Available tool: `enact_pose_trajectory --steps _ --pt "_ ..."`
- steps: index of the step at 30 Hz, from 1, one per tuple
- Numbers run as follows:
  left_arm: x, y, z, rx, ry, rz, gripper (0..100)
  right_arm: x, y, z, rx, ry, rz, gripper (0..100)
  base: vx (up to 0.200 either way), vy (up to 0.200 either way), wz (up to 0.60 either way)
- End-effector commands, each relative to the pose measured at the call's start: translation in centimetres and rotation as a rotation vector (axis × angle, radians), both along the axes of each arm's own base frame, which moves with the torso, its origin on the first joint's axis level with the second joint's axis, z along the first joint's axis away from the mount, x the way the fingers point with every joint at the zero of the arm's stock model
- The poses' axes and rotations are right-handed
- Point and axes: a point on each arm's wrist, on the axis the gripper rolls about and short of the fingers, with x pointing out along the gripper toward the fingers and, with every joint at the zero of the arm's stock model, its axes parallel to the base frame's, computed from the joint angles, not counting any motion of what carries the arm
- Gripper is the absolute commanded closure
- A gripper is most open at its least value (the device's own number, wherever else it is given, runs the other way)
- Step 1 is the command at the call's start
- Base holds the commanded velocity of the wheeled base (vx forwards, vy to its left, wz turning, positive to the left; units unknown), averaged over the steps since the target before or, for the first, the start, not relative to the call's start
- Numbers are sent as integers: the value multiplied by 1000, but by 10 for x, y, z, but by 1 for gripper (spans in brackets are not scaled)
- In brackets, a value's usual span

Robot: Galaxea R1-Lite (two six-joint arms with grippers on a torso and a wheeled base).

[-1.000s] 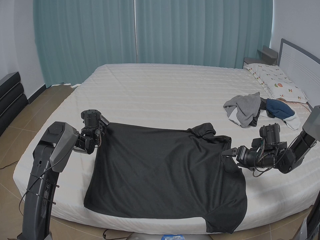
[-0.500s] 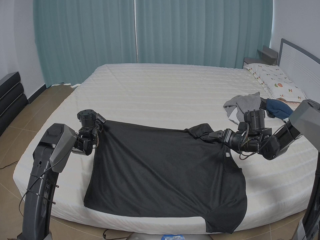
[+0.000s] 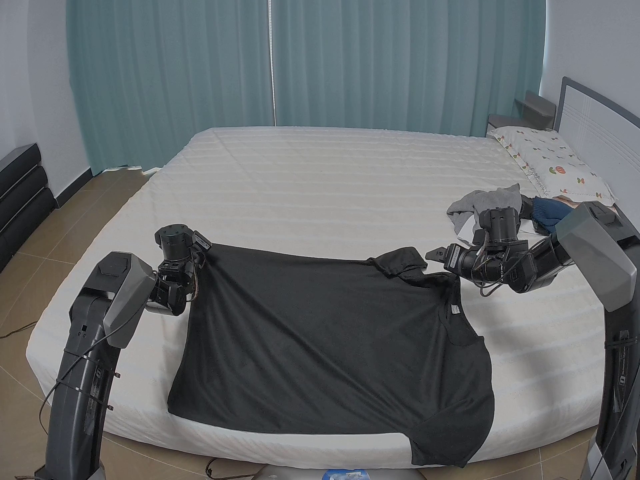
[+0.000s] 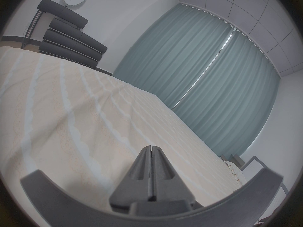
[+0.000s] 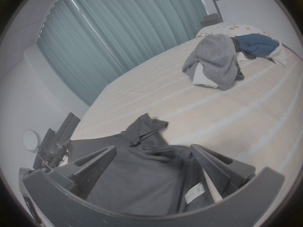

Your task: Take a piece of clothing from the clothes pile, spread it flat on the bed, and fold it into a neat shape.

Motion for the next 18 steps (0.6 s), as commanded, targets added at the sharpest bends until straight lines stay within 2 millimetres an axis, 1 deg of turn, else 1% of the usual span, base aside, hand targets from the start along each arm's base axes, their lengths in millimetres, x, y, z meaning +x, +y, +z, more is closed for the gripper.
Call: enact_pose_trajectory --steps 1,8,11,12,15,18 --pt "0 0 -3 12 8 -4 100 7 -8 -21 -47 18 10 0 0 0 0" --pt "0 0 -6 16 15 -6 100 9 -2 -24 -72 9 39 0 0 0 0" --pt "0 -1 -6 16 16 -9 100 18 0 -35 -101 8 32 0 0 0 0" --pt "0 -1 -6 16 15 -11 100 19 -1 -37 -105 9 27 100 0 0 0" --pt "0 -2 -6 17 15 -12 100 24 -4 -41 -106 11 15 100 0 0 0" --pt "0 -2 -6 17 15 -14 100 30 -8 -38 -99 -10 2 100 0 0 0"
